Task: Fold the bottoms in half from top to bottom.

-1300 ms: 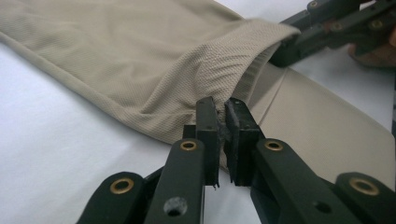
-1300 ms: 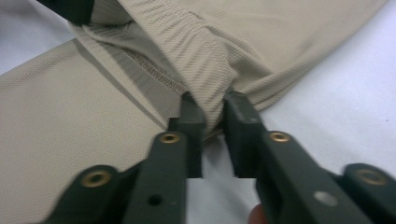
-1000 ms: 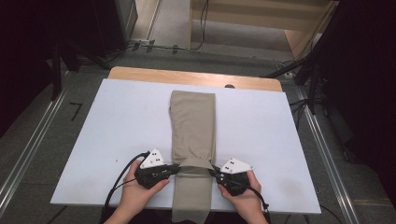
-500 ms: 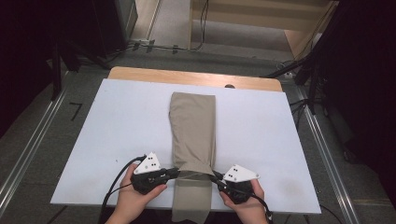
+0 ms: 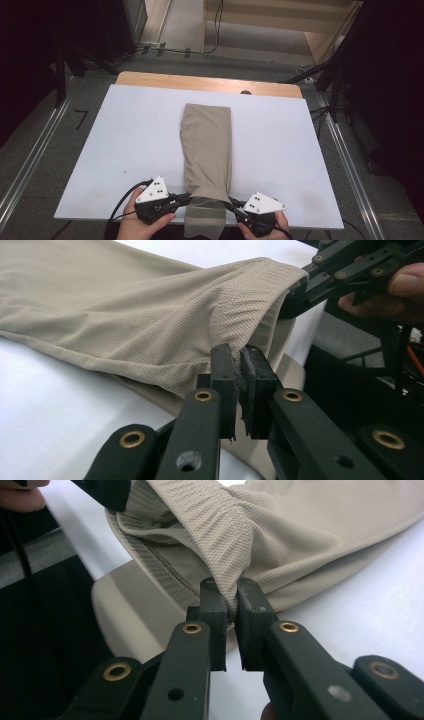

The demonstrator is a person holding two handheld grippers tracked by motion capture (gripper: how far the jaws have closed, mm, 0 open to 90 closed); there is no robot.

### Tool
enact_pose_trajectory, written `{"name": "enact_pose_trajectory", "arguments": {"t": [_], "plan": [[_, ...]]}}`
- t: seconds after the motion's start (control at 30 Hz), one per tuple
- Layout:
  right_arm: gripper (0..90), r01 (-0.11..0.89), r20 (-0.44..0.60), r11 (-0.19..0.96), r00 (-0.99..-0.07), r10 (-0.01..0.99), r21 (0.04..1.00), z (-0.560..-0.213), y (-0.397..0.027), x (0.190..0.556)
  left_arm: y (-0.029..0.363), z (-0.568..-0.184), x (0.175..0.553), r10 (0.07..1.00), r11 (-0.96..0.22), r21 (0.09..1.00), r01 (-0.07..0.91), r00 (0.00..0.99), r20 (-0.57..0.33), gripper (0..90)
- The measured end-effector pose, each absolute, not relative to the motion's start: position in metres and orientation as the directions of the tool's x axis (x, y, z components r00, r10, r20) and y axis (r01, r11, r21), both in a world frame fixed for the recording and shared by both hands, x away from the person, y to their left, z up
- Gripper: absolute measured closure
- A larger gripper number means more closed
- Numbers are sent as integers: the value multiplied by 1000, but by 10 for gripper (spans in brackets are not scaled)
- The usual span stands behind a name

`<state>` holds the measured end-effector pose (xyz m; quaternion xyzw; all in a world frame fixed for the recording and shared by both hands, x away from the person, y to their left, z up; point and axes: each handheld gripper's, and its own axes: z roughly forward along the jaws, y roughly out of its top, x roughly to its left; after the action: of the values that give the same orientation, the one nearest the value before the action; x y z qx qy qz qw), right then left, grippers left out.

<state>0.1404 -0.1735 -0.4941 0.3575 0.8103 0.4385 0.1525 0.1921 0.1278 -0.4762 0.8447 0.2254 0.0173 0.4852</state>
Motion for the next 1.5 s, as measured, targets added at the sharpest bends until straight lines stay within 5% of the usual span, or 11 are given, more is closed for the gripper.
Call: {"name": "enact_pose_trajectory", "arguments": {"t": [0.4, 0.47, 0.57, 0.67, 0.93, 1.5], "plan": [[809, 424, 53, 368, -712, 700, 828, -488, -170, 99, 137, -471, 156, 350, -428, 834, 348, 915, -201, 861], [678, 426, 78, 355, -724, 686, 832, -488, -171, 94, 140, -470, 150, 345, -417, 839, 350, 915, -211, 813], [276, 418, 88, 328, -720, 689, 847, -485, -174, 86, 146, -468, 145, 358, -385, 852, 356, 908, -217, 494], [113, 397, 84, 303, -714, 695, 866, -478, -180, 80, 149, -465, 150, 376, -357, 863, 357, 901, -217, 271], [10, 381, 113, 233, -699, 706, 895, -461, -193, 110, 145, -457, 192, 364, -335, 861, 382, 896, -256, 21], [0, 398, 98, 255, -682, 725, 881, -454, -199, 247, 133, -451, 329, 442, -322, 863, 390, 868, -227, 0]]}}
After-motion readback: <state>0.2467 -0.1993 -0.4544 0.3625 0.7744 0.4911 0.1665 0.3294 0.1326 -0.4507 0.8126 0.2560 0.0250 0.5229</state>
